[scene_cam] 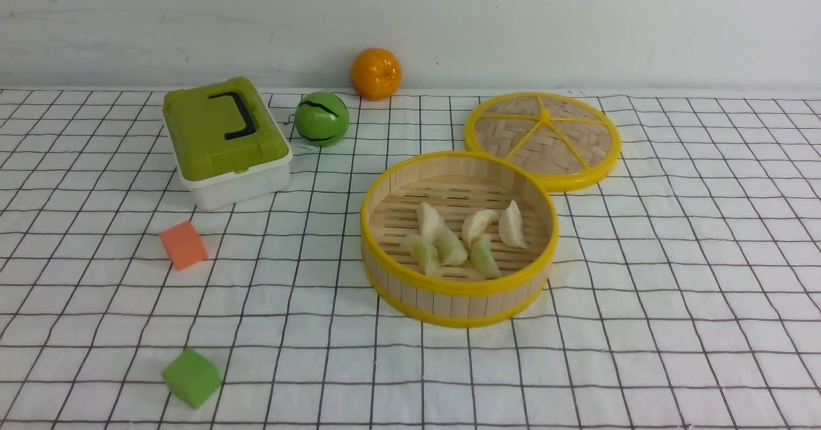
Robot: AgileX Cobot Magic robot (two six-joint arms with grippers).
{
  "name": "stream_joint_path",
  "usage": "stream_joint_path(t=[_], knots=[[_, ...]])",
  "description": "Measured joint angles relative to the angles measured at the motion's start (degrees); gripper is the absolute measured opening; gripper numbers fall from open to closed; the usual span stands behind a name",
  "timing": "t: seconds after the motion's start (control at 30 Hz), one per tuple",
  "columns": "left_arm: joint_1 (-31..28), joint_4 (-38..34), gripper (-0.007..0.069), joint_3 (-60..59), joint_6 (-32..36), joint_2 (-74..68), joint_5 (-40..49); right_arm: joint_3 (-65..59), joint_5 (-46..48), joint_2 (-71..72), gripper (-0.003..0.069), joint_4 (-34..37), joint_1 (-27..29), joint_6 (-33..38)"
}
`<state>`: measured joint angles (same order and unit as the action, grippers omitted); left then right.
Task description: Put the dumplings into the steamer on the table with the white tablecloth.
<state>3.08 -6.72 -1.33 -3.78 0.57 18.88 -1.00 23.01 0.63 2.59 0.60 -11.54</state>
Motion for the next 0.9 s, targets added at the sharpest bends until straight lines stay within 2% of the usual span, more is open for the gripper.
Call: stream_joint_path(t=[0.2, 0.9], knots=[[-0.1, 0.5, -0.0013, -0.3, 1.4, 0.0, 3.0, 0.0, 0.0, 0.0, 0.0068, 0.0, 0.0, 0.0], [-0.1, 0.5, -0.0013, -0.3, 1.4, 0.0, 3.0, 0.0, 0.0, 0.0, 0.0087, 0.0, 0.0, 0.0]])
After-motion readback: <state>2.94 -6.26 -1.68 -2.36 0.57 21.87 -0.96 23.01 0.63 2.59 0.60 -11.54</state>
